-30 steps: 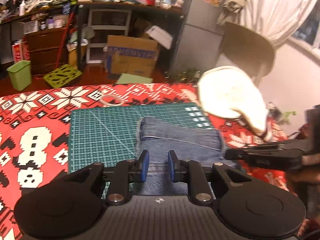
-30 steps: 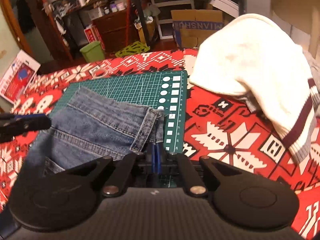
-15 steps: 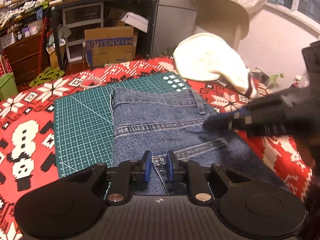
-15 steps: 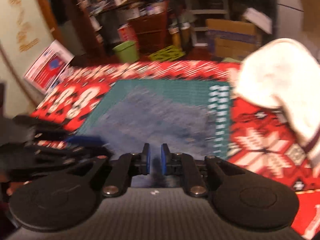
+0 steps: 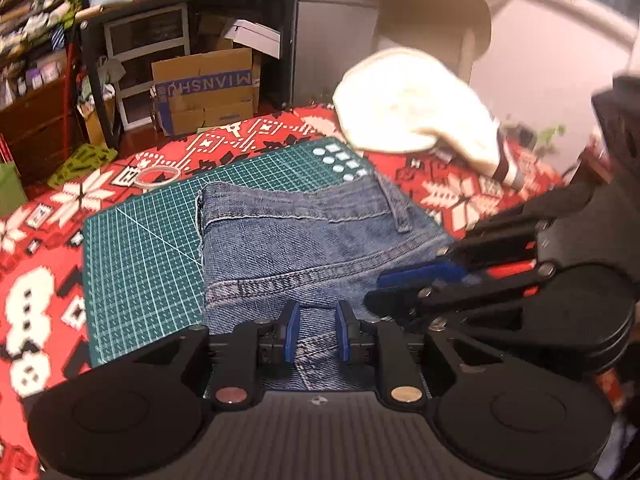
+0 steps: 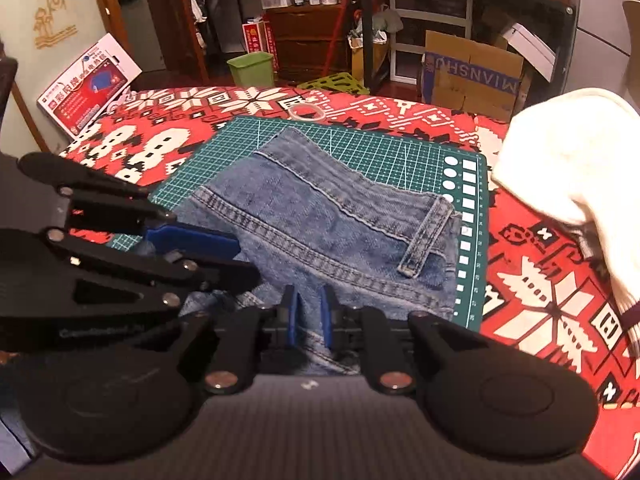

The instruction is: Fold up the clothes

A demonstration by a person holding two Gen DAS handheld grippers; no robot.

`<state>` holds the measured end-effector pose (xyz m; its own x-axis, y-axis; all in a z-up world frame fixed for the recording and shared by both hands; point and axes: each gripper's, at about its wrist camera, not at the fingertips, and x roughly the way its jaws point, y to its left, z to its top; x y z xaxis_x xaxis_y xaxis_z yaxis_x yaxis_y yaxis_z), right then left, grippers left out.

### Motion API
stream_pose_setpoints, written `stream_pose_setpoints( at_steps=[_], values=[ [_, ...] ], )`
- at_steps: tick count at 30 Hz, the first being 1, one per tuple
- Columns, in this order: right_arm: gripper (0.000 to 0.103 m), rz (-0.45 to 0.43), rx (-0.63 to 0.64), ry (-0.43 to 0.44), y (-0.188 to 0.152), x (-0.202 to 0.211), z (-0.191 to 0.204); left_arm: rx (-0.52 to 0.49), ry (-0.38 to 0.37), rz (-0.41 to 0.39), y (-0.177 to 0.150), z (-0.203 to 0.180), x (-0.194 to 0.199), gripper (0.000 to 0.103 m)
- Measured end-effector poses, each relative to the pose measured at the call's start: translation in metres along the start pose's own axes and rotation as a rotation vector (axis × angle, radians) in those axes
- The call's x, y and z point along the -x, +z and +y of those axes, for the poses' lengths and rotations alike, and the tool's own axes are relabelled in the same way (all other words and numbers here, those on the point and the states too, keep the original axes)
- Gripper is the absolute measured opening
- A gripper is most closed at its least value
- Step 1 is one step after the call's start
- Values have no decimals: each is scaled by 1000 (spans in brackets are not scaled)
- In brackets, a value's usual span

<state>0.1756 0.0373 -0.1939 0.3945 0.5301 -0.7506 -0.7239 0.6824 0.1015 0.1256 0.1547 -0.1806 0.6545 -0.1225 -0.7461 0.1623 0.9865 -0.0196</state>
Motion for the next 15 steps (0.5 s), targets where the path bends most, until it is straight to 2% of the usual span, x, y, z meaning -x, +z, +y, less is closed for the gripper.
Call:
stream_pose_setpoints(
  at_steps=[3, 4, 8, 15],
  values=[
    [6, 0, -18, -28, -3, 5, -15, -41, 13, 17, 1, -3, -2, 21],
    [0, 2, -39, -25, -4, 8, -22, -35, 8, 21, 1, -2, -3, 21],
    [0, 0, -120, 9, -13, 14, -40, -4, -3, 25, 1, 3, -5, 21],
    [0, -5, -100, -11, -22, 25, -38, 3, 1, 23, 2, 2, -4, 21]
  ],
)
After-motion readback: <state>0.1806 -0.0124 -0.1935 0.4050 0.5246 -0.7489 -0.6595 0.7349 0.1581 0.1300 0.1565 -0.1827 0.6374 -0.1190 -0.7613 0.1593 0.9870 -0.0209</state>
